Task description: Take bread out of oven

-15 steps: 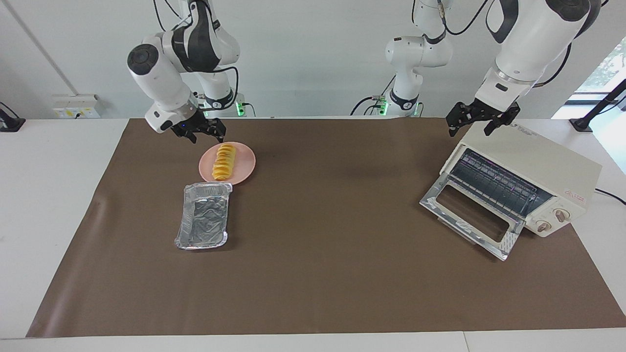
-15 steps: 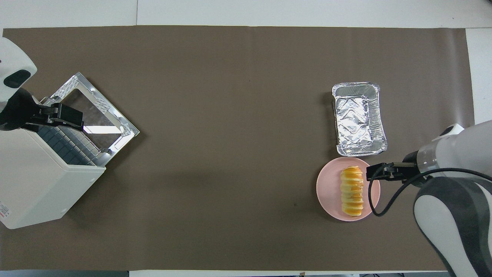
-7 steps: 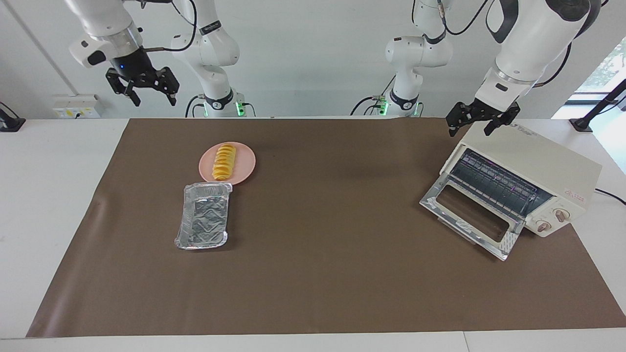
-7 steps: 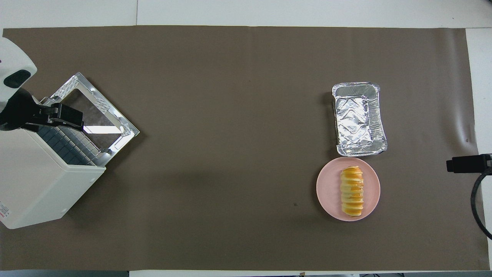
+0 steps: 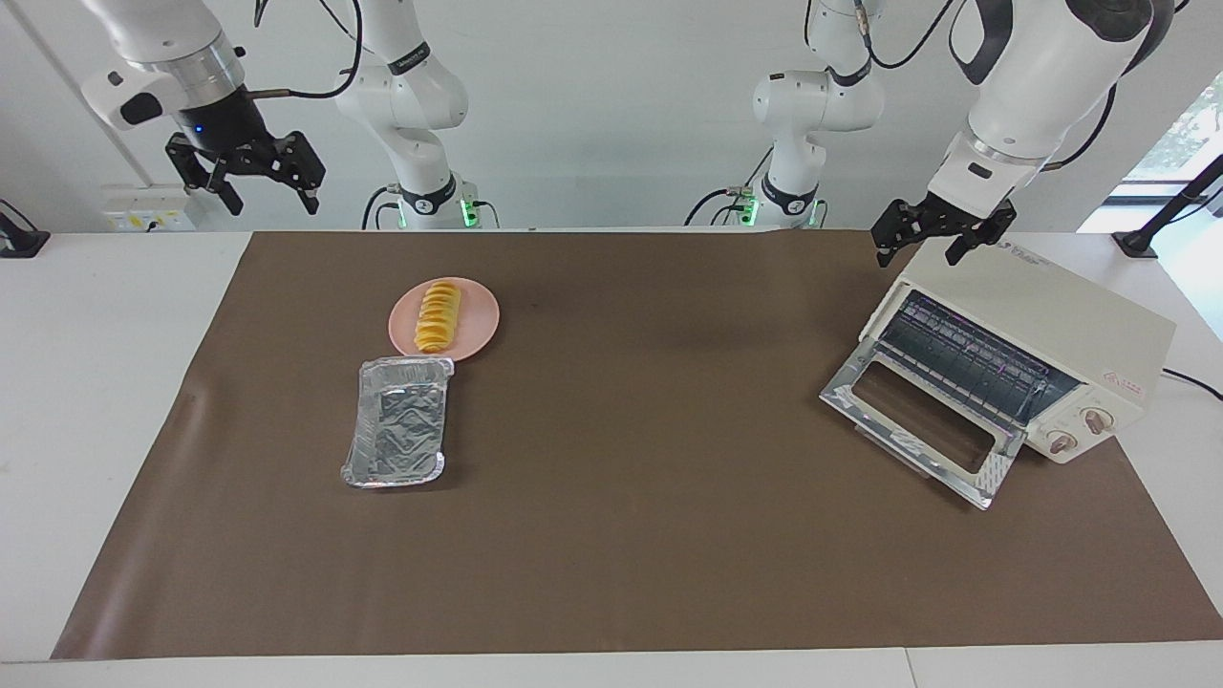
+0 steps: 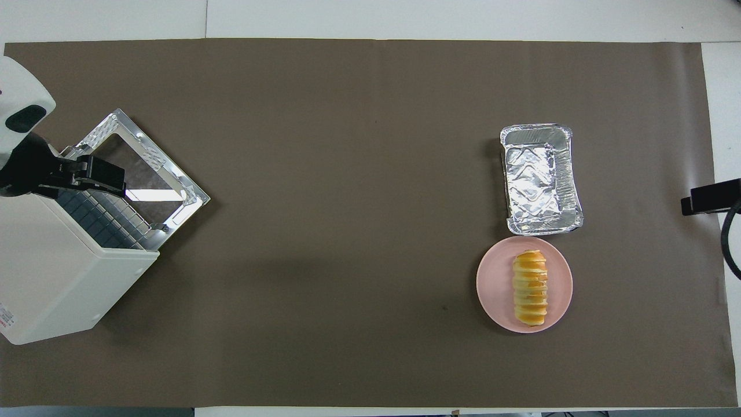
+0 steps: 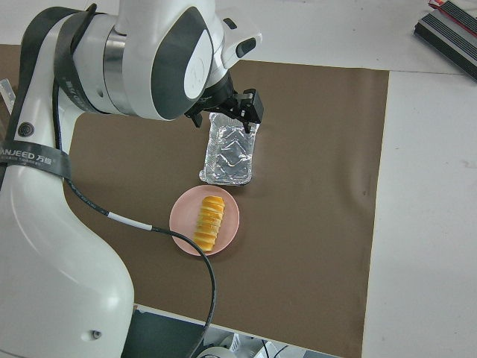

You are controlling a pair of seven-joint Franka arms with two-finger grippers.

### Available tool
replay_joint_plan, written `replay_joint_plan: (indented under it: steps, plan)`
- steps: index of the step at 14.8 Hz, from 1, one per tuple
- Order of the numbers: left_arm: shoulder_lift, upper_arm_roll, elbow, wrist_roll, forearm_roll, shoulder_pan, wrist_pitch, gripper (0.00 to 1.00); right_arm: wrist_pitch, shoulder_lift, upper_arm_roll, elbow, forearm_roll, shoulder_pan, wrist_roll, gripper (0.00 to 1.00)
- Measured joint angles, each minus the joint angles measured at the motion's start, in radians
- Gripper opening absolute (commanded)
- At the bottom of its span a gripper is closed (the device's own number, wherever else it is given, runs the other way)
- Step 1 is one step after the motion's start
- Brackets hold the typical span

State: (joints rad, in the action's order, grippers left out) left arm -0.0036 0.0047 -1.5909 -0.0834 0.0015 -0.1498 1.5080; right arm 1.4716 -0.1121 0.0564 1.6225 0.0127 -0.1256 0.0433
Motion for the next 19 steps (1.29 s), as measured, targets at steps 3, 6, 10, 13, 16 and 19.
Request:
replay_joint_plan:
  steps: [3, 6, 10, 13, 16, 19]
  plan:
    - [0.000, 0.000, 0.000, 0.000, 0.000, 0.000, 0.000, 1.00, -0.025, 0.019, -0.001, 0.000, -0.003, -0.010, 0.000, 1.00]
    - [0.000, 0.000, 0.000, 0.000, 0.000, 0.000, 0.000, 1.00, -0.030, 0.018, -0.001, 0.002, -0.003, -0.018, 0.000, 1.00]
    - [0.000, 0.000, 0.000, 0.000, 0.000, 0.000, 0.000, 1.00, 0.015, 0.003, -0.001, 0.049, -0.003, -0.018, 0.000, 1.00]
    - [0.000, 0.000, 0.000, 0.000, 0.000, 0.000, 0.000, 1.00, 0.088, -0.024, -0.001, 0.138, -0.004, -0.018, 0.000, 1.00]
    - [0.000, 0.000, 0.000, 0.000, 0.000, 0.000, 0.000, 1.00, 0.124, -0.027, -0.001, 0.158, -0.004, -0.018, 0.000, 1.00]
    - [0.000, 0.000, 0.000, 0.000, 0.000, 0.000, 0.000, 1.00, 0.129, -0.026, -0.001, 0.154, -0.004, -0.018, 0.000, 1.00]
